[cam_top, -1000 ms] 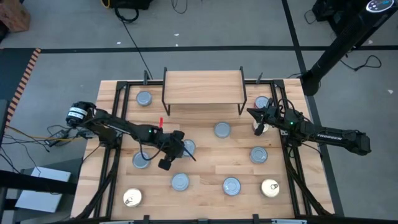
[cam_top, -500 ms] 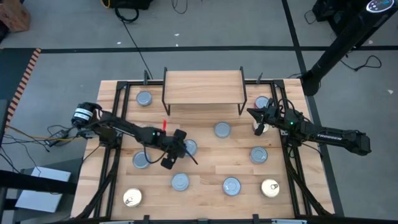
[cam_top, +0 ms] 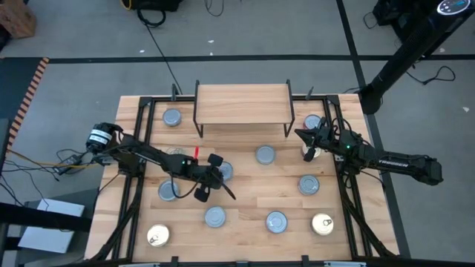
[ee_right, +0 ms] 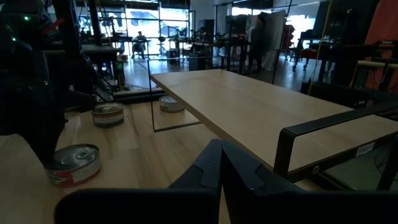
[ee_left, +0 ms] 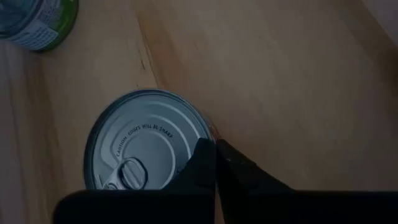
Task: Stack canned seafood by type on shelf
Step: Put the red tuna can on the shelf
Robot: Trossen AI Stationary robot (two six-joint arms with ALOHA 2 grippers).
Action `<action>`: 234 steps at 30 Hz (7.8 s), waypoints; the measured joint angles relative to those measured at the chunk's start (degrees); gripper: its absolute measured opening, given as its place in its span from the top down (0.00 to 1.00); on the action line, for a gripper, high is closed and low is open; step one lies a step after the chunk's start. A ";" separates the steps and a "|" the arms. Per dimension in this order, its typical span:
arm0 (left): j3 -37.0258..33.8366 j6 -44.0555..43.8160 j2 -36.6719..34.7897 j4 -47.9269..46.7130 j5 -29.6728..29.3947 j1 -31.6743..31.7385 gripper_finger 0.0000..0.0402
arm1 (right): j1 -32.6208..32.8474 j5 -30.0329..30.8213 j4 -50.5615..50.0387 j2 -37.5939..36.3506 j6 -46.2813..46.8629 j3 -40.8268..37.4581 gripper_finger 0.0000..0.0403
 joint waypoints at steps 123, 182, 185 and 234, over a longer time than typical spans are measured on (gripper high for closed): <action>-9.37 -65.77 13.02 62.92 52.97 18.72 0.78 | 0.00 0.02 0.01 0.00 0.00 0.00 0.95; -7.97 -20.87 -8.40 30.66 41.92 23.09 0.77 | 0.01 0.01 0.01 0.00 0.00 -0.01 0.95; -7.97 -19.76 -9.21 27.40 40.67 21.31 0.77 | 0.01 0.02 -0.01 -0.02 0.00 0.00 0.95; 4.29 -11.88 -4.36 8.70 23.19 8.51 0.35 | 0.01 0.02 0.08 0.00 -0.02 -0.01 0.95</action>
